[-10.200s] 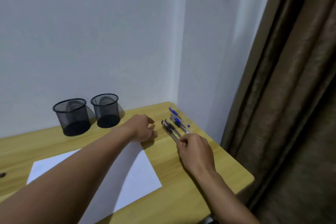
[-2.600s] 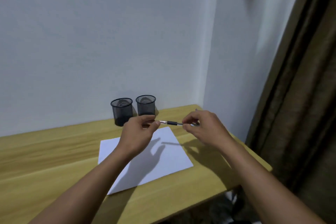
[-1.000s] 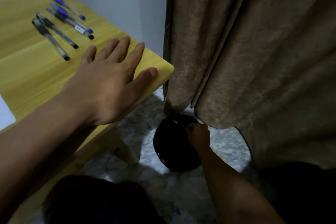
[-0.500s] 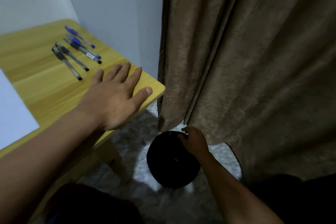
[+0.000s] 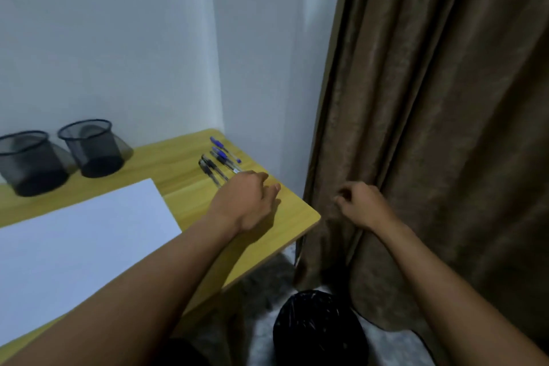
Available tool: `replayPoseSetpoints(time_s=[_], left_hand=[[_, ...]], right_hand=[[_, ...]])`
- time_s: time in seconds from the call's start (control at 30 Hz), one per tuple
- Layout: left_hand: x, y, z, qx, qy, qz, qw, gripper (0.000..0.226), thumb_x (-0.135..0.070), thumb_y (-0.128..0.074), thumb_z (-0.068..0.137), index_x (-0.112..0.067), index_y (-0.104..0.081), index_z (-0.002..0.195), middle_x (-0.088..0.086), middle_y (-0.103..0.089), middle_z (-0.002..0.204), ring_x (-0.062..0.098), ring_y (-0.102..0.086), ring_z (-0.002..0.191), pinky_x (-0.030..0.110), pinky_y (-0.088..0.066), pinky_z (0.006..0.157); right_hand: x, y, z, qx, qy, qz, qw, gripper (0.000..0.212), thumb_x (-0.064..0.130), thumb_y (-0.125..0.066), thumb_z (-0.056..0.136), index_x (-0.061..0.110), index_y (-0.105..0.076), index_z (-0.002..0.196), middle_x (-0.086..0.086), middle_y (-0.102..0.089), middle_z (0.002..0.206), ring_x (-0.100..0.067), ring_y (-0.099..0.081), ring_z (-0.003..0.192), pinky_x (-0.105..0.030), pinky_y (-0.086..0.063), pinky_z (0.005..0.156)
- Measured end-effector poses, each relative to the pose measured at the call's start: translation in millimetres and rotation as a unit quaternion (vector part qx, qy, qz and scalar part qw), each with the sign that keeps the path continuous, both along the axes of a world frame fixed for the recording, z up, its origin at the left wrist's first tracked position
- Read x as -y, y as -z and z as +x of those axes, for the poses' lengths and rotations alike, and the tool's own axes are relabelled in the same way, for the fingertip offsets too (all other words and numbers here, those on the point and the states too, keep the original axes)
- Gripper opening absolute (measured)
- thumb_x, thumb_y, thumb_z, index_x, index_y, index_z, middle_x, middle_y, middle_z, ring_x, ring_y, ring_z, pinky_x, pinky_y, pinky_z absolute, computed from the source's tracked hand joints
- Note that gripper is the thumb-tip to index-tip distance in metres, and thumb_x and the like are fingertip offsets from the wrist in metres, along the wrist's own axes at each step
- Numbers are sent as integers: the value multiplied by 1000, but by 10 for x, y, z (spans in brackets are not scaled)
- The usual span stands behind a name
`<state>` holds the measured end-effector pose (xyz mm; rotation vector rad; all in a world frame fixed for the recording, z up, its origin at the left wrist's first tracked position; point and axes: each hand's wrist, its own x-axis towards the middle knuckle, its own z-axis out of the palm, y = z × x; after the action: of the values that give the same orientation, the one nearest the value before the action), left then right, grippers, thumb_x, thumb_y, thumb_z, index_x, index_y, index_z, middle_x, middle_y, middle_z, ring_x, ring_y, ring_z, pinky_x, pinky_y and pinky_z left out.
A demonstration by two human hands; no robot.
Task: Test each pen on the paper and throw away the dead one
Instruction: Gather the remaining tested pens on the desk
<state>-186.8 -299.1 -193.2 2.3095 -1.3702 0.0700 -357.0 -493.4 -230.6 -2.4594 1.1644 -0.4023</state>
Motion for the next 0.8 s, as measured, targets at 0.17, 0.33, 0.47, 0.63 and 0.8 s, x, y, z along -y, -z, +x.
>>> replayPoseSetpoints(time_s=[0.17, 0.33, 0.47, 0.63, 0.8], left_hand=[[-165, -94, 337, -29, -102, -36, 994, 37, -44, -45, 93, -16, -69, 99, 10, -69, 91, 33, -64, 92, 35, -48, 70], [-267, -125, 638, -45, -184, -29, 981, 34, -41, -48, 93, -14, -68, 91, 11, -70, 95, 33, -62, 91, 34, -47, 69], [-229, -78, 779, -54, -215, -36, 974, 29, -40, -48, 95, -20, -59, 77, 11, -69, 92, 33, -61, 88, 33, -45, 69], [-9, 86, 858, -57, -251, -27, 966, 38, -47, -46, 91, -17, -63, 76, 8, -69, 87, 33, -62, 87, 40, -53, 78], [177, 187, 926, -9, -292, -9, 956, 46, -60, -44, 91, -21, -68, 88, 4, -70, 89, 31, -55, 103, 42, -46, 85]], right_hand=[[-129, -567, 564, -5, -75, -18, 997, 39, 39, -65, 93, 18, -70, 125, -6, -74, 120, -26, -65, 118, -35, -53, 98], [-239, -752, 1171, -23, -151, -22, 988, 45, 44, -64, 94, 17, -66, 130, -7, -71, 125, -26, -63, 120, -38, -52, 99], [-326, -754, 1605, -34, -193, -12, 980, 48, 40, -62, 97, 15, -60, 139, -9, -64, 137, -27, -61, 122, -39, -49, 103], [-309, -606, 2043, -49, -225, 9, 973, 49, 33, -61, 99, 14, -55, 144, -11, -60, 143, -29, -60, 125, -40, -49, 104], [-260, -530, 2281, -41, -258, 31, 965, 43, 20, -56, 102, 17, -55, 146, -9, -61, 144, -26, -59, 128, -37, -45, 107]])
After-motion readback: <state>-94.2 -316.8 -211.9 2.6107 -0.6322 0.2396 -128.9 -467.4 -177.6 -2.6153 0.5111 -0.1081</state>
